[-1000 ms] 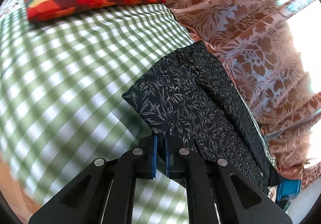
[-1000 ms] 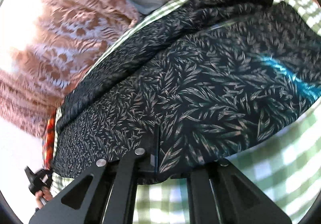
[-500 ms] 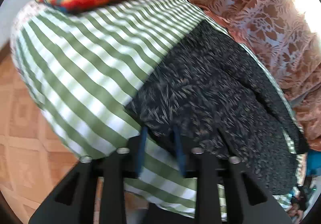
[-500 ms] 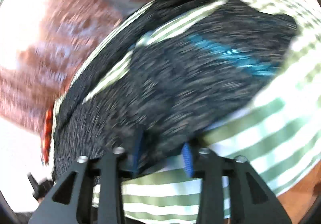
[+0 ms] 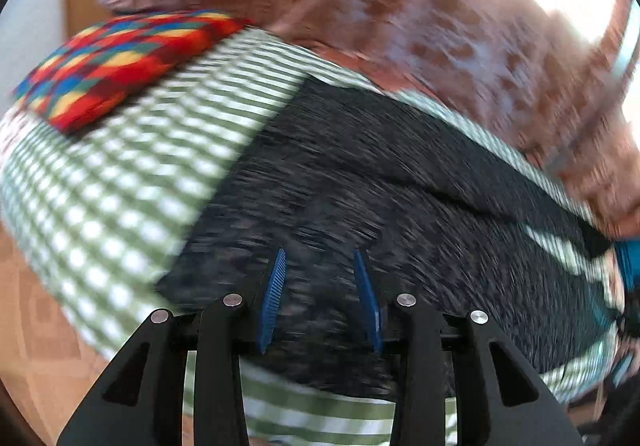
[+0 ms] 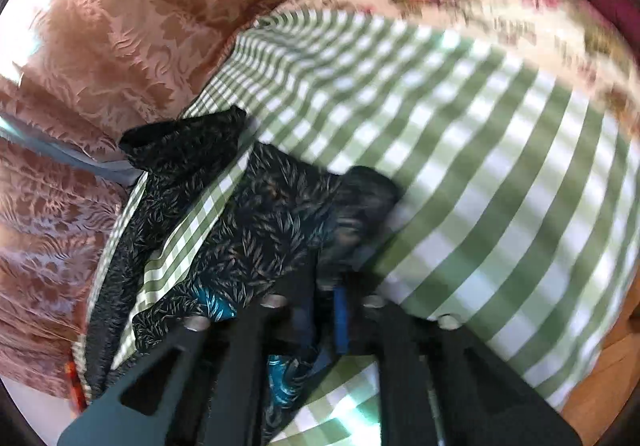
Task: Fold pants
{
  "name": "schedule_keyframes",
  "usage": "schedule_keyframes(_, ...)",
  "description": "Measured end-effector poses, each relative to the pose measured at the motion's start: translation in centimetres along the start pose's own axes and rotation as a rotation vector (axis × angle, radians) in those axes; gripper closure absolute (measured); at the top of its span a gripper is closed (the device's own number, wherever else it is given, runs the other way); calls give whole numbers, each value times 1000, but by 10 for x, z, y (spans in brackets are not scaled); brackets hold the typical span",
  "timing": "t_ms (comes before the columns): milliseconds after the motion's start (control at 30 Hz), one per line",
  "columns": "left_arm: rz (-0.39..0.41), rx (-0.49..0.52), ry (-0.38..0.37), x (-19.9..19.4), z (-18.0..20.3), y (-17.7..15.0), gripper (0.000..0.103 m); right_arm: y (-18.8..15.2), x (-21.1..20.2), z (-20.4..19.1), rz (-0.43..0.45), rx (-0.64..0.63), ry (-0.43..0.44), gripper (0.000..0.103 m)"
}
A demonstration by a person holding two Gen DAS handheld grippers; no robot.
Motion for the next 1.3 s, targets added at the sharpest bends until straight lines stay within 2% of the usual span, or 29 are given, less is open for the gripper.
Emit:
schedule_keyframes(67, -55, 81, 10, 17, 16, -13, 68, 1, -17, 3, 41, -40, -43, 99)
schedule_keyframes(167, -166, 91, 43, 44, 19, -34, 68, -6, -27, 21, 38, -72, -123, 99)
schedule_keyframes(233, -153, 92, 45, 46, 17, -40, 68, -18, -21, 37, -1, -67, -164, 99)
schedule_keyframes(333, -170, 74, 31, 45, 12, -41, 68, -29, -19, 47, -16, -49, -177, 97)
schedule_keyframes(367, -177, 60, 15, 44, 10, -39, 68, -30, -20, 47, -13, -47, -178, 93)
schedule_keyframes(433, -171, 45, 4, 41, 9, -33, 68, -27, -25, 46, -8, -39, -190, 70)
schedule_keyframes(467, -158, 32, -4, 38, 10, -29, 68, -23, -30, 46, 9, -39, -212, 50)
schedule_keyframes(500, -133, 11, -20, 34, 9, -21, 68, -17, -40, 45, 53, -47, -251, 44)
schedule_keyframes(533, -114, -3, -29, 32, 8, -13, 65, -12, -46, 40, 86, -61, -272, 44)
schedule_keyframes(567, -92, -20, -36, 29, 4, -4, 54, -8, -53, 34, 113, -75, -282, 44)
schedule_keyframes(633, -49, -60, -51, 25, -3, 18, 48, -3, -60, 9, 153, -117, -253, 40)
schedule_keyframes(700, -30, -86, -60, 29, -6, 39, 48, -8, -55, -29, 138, -177, -173, 37)
schedule_keyframes(767, -16, -99, -51, 34, -6, 57, 48, -20, -44, -72, 98, -254, -88, 36)
schedule_keyframes(967, -6, -99, -15, 67, -12, 112, 48, -90, 5, -205, -70, -492, 164, 35)
schedule_keyframes(1100, -22, -94, 51, 100, -23, 144, 48, -121, 26, -249, -123, -565, 235, 35)
schedule_keyframes(1133, -25, -95, 62, 107, -25, 150, 46, -126, 30, -257, -131, -578, 246, 35)
schedule_keyframes(1167, -39, -96, 75, 120, -28, 159, 38, -130, 35, -262, -140, -585, 254, 35)
schedule_keyframes(1200, -48, -99, 82, 127, -30, 165, 35, -133, 40, -266, -151, -588, 261, 34)
schedule_keyframes(1300, -82, -101, 118, 159, -35, 186, 35, -147, 54, -269, -185, -606, 245, 32)
Point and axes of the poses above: each gripper's, at about its wrist camera, not at the fingertips, and x roughly the way its jaws point, z to its right, y to its top, the point moved 6 cm from there along x, roughly the way its jaws point, and after that the axes turned 4 degrees about -x, right-handed, at the moved point
